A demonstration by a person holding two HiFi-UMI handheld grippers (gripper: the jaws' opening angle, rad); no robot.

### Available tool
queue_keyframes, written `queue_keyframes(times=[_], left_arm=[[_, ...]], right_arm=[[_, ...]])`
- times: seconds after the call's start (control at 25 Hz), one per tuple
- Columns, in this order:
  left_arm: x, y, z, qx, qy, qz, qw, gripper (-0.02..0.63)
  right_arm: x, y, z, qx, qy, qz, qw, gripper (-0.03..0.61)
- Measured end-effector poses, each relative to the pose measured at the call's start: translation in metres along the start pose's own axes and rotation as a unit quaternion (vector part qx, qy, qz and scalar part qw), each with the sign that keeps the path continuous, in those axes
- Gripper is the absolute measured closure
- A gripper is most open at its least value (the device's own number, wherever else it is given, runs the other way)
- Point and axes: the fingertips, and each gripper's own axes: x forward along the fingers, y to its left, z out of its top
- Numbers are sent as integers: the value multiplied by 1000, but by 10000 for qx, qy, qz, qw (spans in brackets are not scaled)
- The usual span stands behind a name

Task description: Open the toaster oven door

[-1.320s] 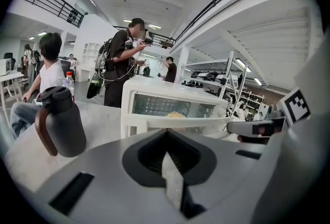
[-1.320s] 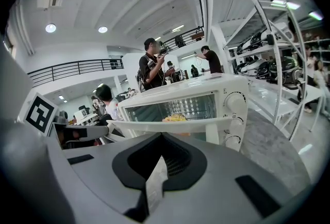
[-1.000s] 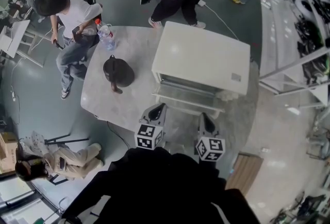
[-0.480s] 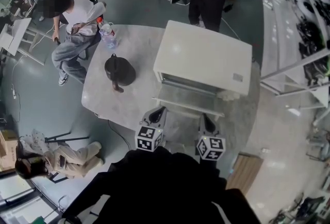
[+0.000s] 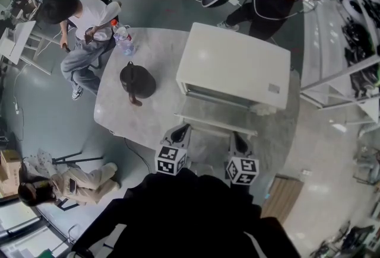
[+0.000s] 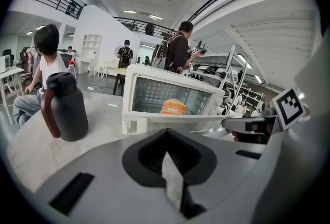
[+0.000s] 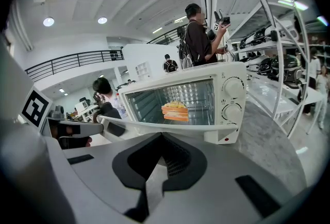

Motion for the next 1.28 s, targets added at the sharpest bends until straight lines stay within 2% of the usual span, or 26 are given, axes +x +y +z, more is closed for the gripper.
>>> queue_keyframes(times=[0.84,1.08,1.28], left_arm=[[-1,0,-26,-150,379,34,9992,611],[0,1,-33,-387,505,-16,9980,611],[-1,1,-41,-419,641,-44,9971,611]], right_arm=[[-2,0,-30,165,307,66,9994,576],[-1,0,-37,183,358,160,9991,575],[-3,2,-43,258,478,144,9984,575]])
